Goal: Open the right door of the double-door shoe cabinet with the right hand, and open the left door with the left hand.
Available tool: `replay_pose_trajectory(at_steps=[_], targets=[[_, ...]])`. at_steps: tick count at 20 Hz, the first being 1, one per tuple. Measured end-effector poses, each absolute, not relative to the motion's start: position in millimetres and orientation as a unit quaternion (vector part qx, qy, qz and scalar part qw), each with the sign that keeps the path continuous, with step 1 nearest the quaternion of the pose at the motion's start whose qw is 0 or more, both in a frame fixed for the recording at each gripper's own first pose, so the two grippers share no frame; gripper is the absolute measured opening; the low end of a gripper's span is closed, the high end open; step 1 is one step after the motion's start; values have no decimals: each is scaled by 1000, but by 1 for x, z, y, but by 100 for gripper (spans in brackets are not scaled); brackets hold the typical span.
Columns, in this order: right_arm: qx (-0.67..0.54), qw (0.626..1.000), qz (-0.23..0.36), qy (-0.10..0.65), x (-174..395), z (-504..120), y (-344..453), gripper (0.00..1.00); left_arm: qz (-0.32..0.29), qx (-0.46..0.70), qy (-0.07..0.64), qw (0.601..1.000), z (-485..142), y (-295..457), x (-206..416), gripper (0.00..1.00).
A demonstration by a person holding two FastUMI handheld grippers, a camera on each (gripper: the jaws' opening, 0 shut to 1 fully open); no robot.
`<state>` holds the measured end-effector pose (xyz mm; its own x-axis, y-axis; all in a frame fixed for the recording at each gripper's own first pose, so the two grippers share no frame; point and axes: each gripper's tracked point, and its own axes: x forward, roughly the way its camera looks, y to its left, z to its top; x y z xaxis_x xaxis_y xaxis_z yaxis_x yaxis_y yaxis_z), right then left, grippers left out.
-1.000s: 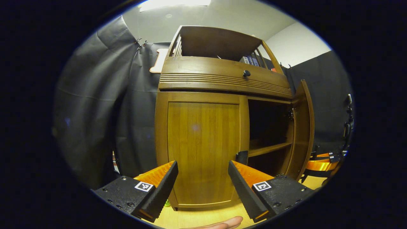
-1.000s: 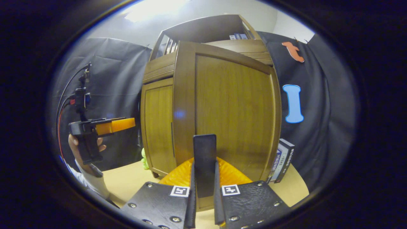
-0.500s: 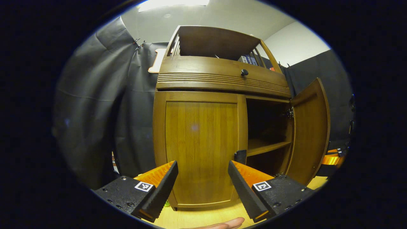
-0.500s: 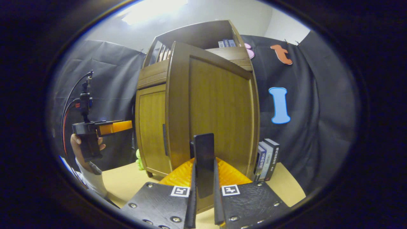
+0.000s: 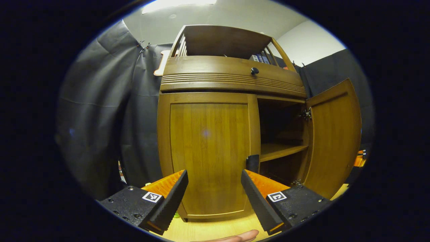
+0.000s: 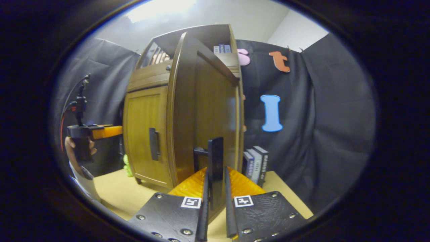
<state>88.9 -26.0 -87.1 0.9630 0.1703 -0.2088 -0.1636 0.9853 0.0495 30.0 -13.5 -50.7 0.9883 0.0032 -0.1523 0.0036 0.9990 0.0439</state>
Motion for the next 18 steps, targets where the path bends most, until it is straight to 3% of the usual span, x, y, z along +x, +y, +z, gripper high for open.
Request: replay_pose_trajectory(at_steps=[1, 2, 13, 14, 17, 18], targets=[[-1, 993, 55, 106, 91, -87, -44, 27, -1, 24, 77, 997, -52, -15, 30, 97], [-3, 993, 46, 104, 93, -87, -56, 15, -3, 24, 78, 997, -53, -18, 31, 98], [13, 991, 74, 110, 100, -91, -81, 14, -3, 37, 104, 994, -76, -31, 43, 99], [26, 991, 73, 112, 100, -91, -88, 23, -4, 37, 106, 994, -78, -31, 43, 99], [30, 990, 85, 110, 102, -92, -95, 29, -11, 34, 111, 993, -81, -35, 44, 99], [32, 989, 90, 110, 103, -93, -95, 41, -12, 32, 111, 993, -80, -36, 45, 98]])
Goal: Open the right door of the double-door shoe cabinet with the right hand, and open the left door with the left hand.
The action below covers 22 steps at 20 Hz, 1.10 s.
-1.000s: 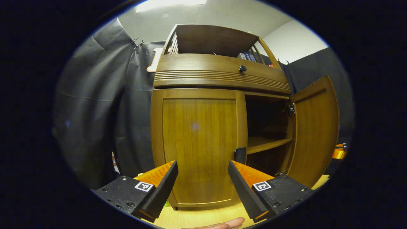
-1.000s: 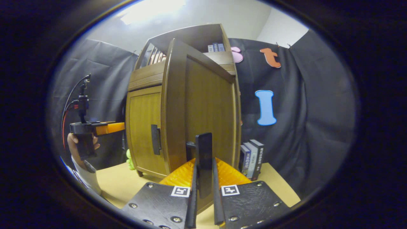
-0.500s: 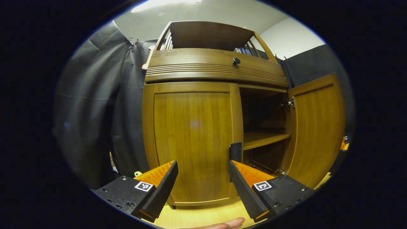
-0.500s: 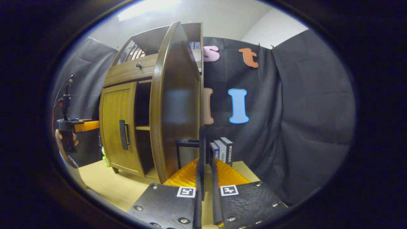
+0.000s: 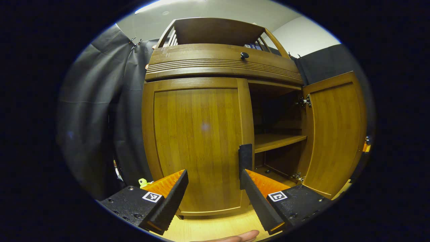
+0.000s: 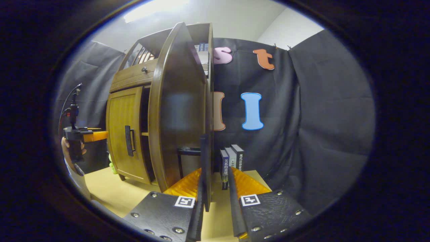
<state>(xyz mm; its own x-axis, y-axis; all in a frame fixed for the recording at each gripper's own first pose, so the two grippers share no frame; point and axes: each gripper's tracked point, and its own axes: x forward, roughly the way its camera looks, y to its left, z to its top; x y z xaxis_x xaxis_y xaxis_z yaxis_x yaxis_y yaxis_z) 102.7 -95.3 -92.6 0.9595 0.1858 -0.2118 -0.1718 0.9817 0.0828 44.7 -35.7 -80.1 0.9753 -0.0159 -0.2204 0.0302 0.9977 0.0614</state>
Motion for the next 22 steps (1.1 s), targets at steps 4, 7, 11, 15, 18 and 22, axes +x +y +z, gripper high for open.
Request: replay_pose_trajectory(at_steps=[4, 7, 11, 15, 18, 22], targets=[[36, 990, 84, 109, 104, -93, -104, 38, -15, 26, 109, 994, -85, -40, 48, 98], [19, 990, 82, 112, 100, -91, -102, 51, -17, 29, 119, 992, -94, -43, 53, 99], [-6, 991, 73, 112, 96, -90, -114, 77, -21, 35, 127, 991, -105, -52, 63, 99], [-29, 992, 45, 114, 78, -85, -129, 82, -26, 28, 131, 991, -115, -61, 73, 98], [-70, 991, 19, 109, 60, -74, -139, 76, -29, 23, 127, 991, -125, -70, 87, 98], [-74, 993, 15, 91, 35, -54, -119, 83, -31, 27, 126, 991, -148, -86, 104, 99]])
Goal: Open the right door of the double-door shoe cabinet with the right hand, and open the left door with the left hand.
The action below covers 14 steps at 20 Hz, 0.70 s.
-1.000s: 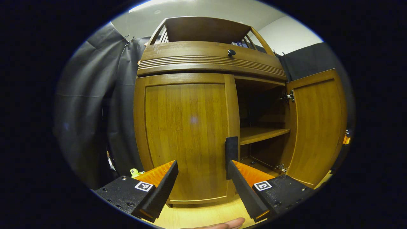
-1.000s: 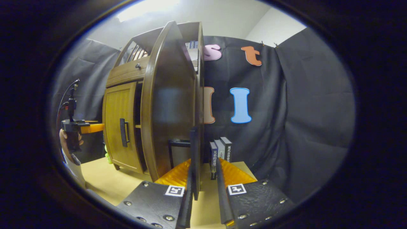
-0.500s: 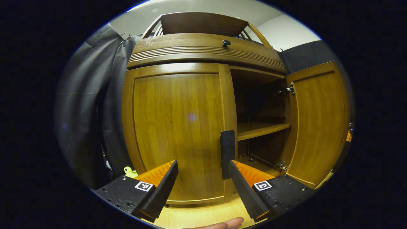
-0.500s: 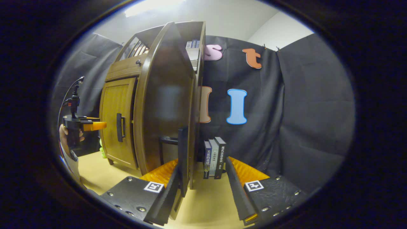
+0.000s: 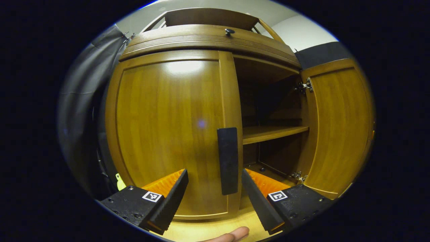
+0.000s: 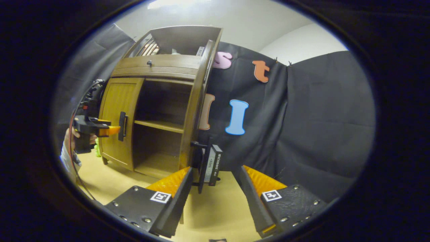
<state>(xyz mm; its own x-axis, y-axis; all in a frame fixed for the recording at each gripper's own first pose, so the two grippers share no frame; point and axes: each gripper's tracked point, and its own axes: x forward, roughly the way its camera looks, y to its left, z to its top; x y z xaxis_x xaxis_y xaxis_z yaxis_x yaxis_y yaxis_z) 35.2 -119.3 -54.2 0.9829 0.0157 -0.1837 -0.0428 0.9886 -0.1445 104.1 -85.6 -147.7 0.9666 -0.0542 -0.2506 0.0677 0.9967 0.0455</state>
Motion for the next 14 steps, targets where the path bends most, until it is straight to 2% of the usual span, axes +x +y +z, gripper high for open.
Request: replay_pose_trajectory(at_steps=[2, 5, 6, 7, 9, 12, 14], targets=[[-64, 994, 34, 77, 22, -42, -94, 82, -30, 16, 103, 994, -149, -91, 114, 99], [-52, 996, 51, 60, 11, -31, -63, 83, -54, -4, 84, 995, -158, -106, 127, 91], [-45, 996, 56, 58, 9, -30, -56, 81, -48, -1, 80, 996, -163, -104, 132, 84], [-36, 996, 63, 58, 7, -30, -47, 81, -36, 3, 91, 995, -169, -102, 134, 83], [-14, 995, 75, 62, 4, -34, -31, 82, -31, 26, 57, 998, -160, -104, 139, 64], [9, 994, 76, 73, 5, -38, -23, 83, -39, 31, 60, 997, -163, -106, 139, 34], [10, 995, 72, 74, 5, -37, -23, 81, -45, 29, 77, 996, -165, -104, 135, 34]])
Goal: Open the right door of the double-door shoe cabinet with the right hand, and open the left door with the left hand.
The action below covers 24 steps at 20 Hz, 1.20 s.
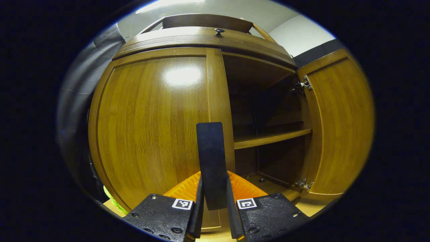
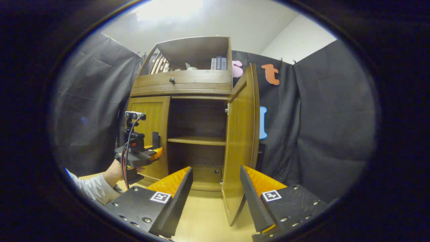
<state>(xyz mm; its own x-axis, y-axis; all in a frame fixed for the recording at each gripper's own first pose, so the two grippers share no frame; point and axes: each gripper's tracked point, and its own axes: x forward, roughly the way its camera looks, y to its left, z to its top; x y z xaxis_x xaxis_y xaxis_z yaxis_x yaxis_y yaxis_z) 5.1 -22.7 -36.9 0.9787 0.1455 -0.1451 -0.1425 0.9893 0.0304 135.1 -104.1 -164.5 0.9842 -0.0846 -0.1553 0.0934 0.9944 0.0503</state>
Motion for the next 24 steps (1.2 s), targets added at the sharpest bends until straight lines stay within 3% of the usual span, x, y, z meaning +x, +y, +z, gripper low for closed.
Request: replay_pose_trajectory(at_steps=[10, 24], targets=[[9, 995, 72, 65, 5, -34, -8, 81, -76, 26, 105, 991, -160, -106, 113, 31], [-11, 991, 126, 40, -26, -28, 59, 81, -133, -12, 135, 982, -147, -103, 60, 32]])
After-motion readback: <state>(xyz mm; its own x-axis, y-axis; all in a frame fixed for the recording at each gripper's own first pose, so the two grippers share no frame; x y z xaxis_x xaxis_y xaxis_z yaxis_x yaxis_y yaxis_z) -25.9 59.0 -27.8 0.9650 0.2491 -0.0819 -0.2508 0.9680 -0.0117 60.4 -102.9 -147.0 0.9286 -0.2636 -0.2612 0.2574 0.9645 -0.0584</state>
